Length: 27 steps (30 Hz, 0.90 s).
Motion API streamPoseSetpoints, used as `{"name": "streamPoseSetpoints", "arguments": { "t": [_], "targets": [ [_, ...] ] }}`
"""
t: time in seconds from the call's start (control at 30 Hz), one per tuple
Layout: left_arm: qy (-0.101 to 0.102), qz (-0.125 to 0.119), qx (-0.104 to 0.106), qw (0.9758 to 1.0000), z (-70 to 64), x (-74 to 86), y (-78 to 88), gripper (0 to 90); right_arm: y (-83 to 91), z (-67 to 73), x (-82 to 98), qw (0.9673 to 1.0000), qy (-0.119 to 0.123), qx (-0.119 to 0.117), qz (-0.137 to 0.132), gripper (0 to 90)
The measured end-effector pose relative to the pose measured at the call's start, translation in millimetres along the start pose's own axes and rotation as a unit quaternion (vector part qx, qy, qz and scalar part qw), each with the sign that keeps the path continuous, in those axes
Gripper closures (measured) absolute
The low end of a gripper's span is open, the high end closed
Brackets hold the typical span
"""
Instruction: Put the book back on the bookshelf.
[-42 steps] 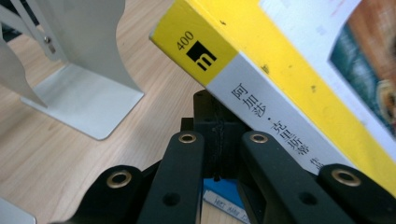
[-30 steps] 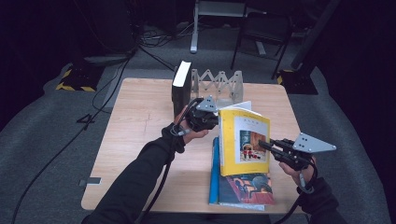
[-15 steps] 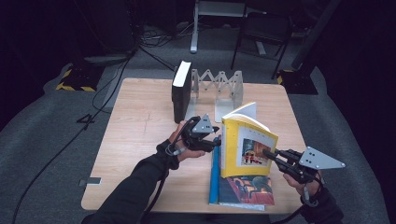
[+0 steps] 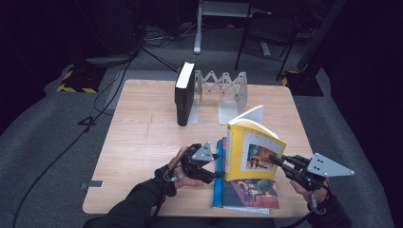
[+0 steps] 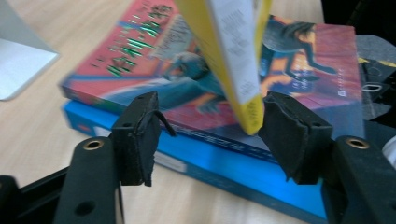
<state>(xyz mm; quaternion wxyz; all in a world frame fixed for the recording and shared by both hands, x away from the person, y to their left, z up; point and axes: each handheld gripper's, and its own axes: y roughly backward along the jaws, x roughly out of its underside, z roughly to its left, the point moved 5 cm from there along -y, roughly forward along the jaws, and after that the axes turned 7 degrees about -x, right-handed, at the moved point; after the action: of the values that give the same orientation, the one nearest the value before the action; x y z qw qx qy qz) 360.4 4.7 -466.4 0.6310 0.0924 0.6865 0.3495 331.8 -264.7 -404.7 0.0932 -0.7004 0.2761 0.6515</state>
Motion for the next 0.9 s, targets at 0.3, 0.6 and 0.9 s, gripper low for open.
{"name": "streamPoseSetpoints", "arguments": {
  "t": [0.3, 0.6, 0.9],
  "targets": [
    [0.003, -0.023, -0.004, 0.9997, -22.0, -6.4, -23.4, 32.1, 7.3, 6.9, 2.3, 1.0, 0.004, 0.003, 0.001, 81.6],
    [0.016, -0.047, -0.011, 0.9987, -25.0, -18.6, -37.3, 38.7, 13.8, 12.0, 4.5, 1.0, 0.007, 0.002, 0.003, 81.5],
    [0.029, -0.082, -0.016, 0.9961, -20.4, -32.4, -40.2, 50.3, 16.0, 13.0, 6.4, 1.0, 0.006, -0.001, 0.002, 81.2]
  ]
}}
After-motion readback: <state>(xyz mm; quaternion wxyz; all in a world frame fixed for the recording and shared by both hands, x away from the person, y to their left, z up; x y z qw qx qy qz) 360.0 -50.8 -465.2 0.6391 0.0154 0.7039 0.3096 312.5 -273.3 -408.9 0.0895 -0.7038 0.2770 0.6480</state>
